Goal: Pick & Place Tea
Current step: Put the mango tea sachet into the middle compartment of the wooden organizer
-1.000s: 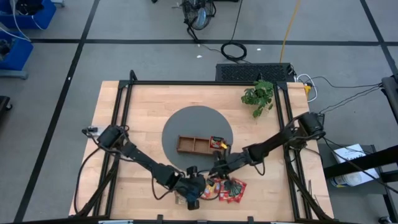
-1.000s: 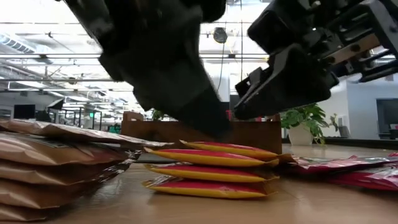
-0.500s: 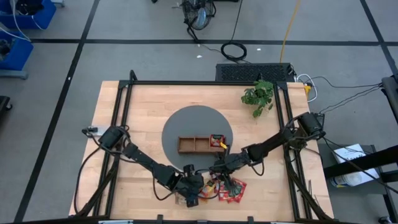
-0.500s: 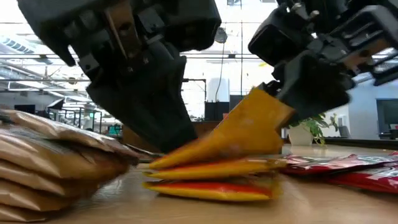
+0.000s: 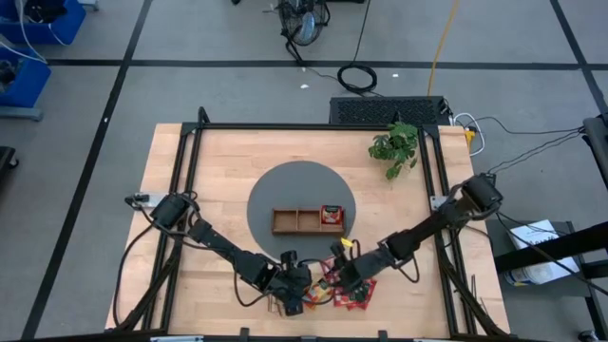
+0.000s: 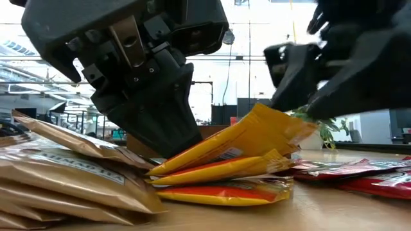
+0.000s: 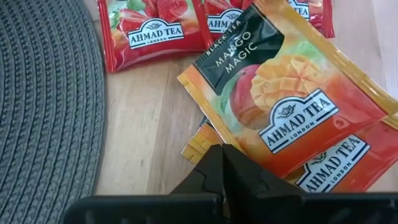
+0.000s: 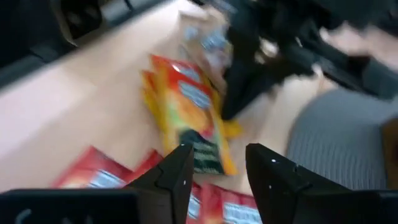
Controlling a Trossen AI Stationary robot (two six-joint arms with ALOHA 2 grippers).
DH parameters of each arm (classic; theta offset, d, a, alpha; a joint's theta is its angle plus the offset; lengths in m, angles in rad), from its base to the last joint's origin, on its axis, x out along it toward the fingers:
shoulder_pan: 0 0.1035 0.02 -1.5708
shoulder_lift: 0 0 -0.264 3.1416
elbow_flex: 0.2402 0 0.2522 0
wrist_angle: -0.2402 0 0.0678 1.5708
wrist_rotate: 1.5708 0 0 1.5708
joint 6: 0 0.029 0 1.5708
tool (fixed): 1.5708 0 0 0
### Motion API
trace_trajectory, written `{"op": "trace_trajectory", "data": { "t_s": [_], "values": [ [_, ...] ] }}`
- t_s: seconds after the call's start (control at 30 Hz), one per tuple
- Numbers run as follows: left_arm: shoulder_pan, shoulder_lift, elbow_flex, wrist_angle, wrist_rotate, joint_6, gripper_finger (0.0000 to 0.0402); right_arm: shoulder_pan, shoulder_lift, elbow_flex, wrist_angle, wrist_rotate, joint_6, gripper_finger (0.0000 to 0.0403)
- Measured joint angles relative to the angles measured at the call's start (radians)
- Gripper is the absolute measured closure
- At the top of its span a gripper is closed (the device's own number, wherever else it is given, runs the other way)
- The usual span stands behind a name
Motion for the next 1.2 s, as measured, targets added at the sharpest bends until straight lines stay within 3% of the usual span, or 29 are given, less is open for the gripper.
{"op": "trace_trajectory", "data": {
  "t_s": [0.17, 0.37, 0.57, 0.73, 1.0, 1.2],
  "values": [
    [0.001, 0.000, -0.001, 0.005, 0.000, 0.004, 0.0387, 0.050, -0.039, 0.001, -0.006, 0.022, 0.000, 0.0245],
    [0.002, 0.000, -0.002, 0.010, -0.001, 0.006, 0.0387, 0.089, 0.020, -0.001, 0.023, 0.129, 0.001, 0.0229],
    [0.010, 0.000, -0.002, 0.015, 0.001, 0.007, 0.0391, 0.089, 0.055, 0.000, 0.092, 0.131, -0.030, 0.0230],
    [0.012, 0.001, -0.002, 0.019, 0.001, 0.011, 0.0377, 0.086, 0.054, 0.015, 0.059, 0.128, -0.049, 0.0242],
    [0.029, 0.002, -0.002, 0.023, 0.002, 0.013, 0.0397, 0.072, 0.054, 0.017, 0.020, 0.121, -0.058, 0.0288],
    [0.041, 0.002, -0.002, 0.037, 0.021, 0.019, 0.0377, 0.065, 0.054, 0.017, 0.003, 0.075, -0.049, 0.0317]
  ]
}}
